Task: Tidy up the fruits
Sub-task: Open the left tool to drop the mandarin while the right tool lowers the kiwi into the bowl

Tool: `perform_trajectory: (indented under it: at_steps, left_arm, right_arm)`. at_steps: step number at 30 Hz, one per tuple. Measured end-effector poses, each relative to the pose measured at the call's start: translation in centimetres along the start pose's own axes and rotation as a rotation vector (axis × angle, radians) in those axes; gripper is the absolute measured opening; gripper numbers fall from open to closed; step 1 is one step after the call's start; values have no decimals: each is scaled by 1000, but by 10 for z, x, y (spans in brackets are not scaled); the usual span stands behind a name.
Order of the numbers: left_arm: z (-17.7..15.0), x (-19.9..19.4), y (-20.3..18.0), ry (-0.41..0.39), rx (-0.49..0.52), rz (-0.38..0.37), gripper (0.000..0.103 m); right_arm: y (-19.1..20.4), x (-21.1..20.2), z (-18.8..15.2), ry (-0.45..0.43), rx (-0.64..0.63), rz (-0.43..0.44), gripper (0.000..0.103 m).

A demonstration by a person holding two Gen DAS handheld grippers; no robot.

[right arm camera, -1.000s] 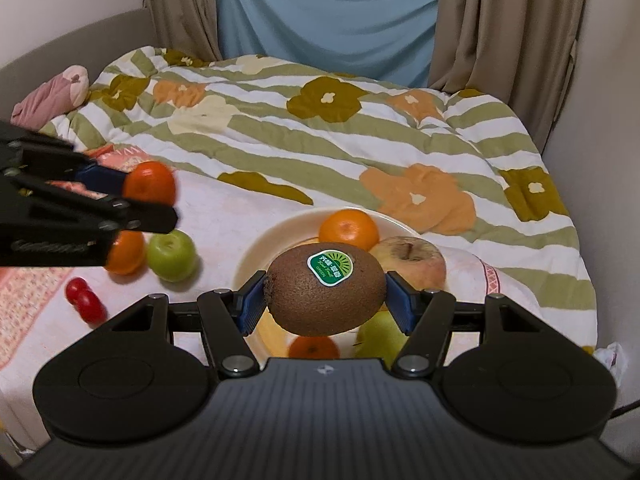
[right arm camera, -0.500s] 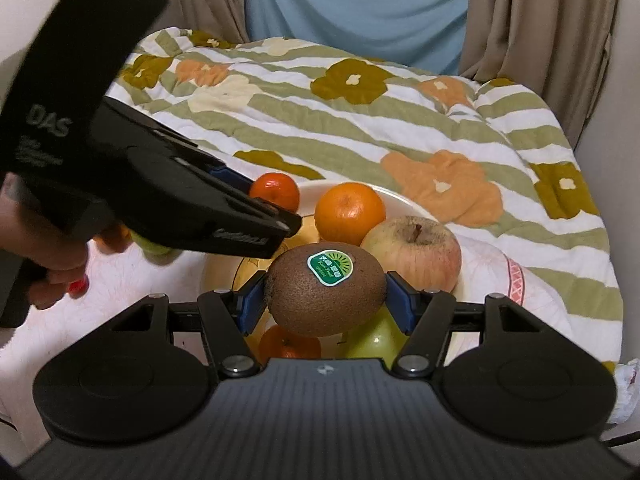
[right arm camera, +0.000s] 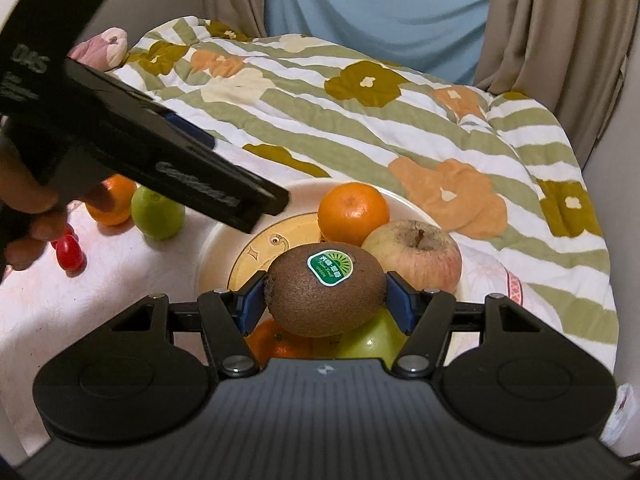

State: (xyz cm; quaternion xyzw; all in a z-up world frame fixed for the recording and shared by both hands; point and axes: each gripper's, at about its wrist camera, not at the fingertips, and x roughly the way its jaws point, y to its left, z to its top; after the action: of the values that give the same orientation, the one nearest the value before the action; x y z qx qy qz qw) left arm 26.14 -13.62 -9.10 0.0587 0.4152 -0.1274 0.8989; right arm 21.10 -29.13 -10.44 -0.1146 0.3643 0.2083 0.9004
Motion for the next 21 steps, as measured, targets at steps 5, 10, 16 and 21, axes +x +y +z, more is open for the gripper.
perform_trajectory:
  at_steps: [5,10,16,21]
  left_arm:
    - [-9,-26,12,-25,-51,30,94]
    - [-16,-41,23,-37,-75,66,95]
    - [-25,-46,31,-34,-89,100,95]
    - [-32,-46,32,-24,-96,108,95]
  right_arm:
    - [8,2,9,-15,-32,20,77]
    - [16,21,21,-22,-56,49,77]
    - [23,51,22,4,-84,71,77]
    - [21,60,16,29,-85,73,78]
